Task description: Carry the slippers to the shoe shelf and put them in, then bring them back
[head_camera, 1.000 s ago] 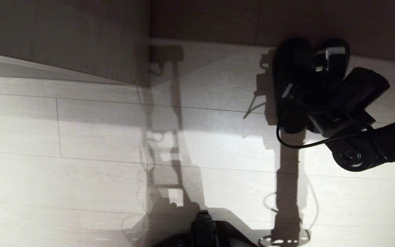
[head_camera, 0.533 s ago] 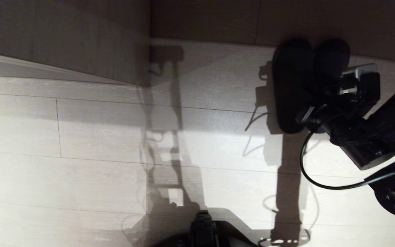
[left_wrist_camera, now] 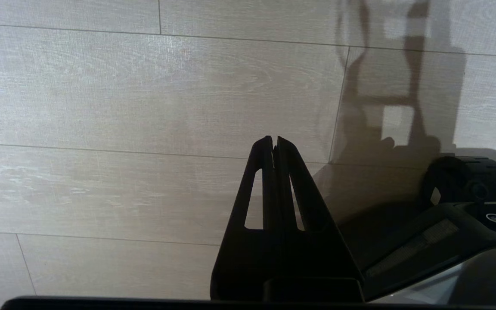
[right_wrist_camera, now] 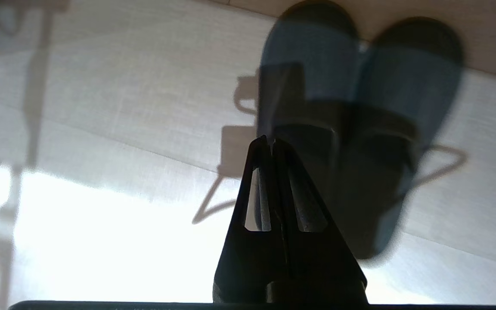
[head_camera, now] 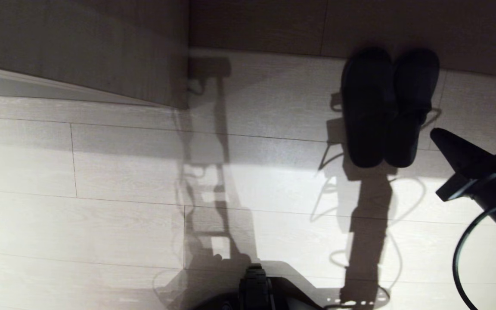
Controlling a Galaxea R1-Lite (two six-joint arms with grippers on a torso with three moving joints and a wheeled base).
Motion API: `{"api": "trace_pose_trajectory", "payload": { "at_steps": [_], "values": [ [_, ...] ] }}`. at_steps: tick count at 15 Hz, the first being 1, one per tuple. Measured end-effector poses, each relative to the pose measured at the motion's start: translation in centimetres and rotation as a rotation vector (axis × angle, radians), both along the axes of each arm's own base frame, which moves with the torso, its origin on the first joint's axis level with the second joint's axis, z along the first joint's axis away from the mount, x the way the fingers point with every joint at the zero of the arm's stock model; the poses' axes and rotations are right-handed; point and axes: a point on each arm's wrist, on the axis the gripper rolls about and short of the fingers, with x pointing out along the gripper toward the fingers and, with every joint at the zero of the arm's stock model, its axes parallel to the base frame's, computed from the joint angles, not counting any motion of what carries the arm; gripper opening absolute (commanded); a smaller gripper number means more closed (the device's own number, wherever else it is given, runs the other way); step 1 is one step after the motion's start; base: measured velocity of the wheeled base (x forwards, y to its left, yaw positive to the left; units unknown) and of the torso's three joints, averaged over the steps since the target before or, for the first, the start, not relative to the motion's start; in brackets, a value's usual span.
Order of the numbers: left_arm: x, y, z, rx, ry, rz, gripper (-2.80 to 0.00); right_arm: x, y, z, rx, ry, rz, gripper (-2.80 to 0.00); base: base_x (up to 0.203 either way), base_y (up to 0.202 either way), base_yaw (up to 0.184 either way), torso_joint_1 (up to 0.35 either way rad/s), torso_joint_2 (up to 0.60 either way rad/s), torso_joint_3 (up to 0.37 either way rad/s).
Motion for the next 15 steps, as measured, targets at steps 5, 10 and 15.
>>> {"api": "trace_pose_trajectory", "payload": {
  "at_steps": [5, 10, 15],
  "values": [
    [0.0, 0.0, 0.0, 0.000, 0.000, 0.000, -2.80, -6.5, -2.2, 0.0, 0.001, -0.026, -0.033, -2.80, 0.000, 0.000, 0.000, 0.000, 0.00, 0.000],
    [0.0, 0.0, 0.0, 0.000, 0.000, 0.000, -2.80, -12.4, -4.3, -0.7, 0.004, -0.024, -0.134, -2.80, 0.000, 0.000, 0.000, 0.000, 0.00, 0.000],
    [0.0, 0.0, 0.0, -0.001, 0.000, 0.001, -2.80, -17.1, -4.8, -3.5, 0.026, -0.028, -0.190, -2.80, 0.000, 0.000, 0.000, 0.000, 0.00, 0.000]
  ]
}}
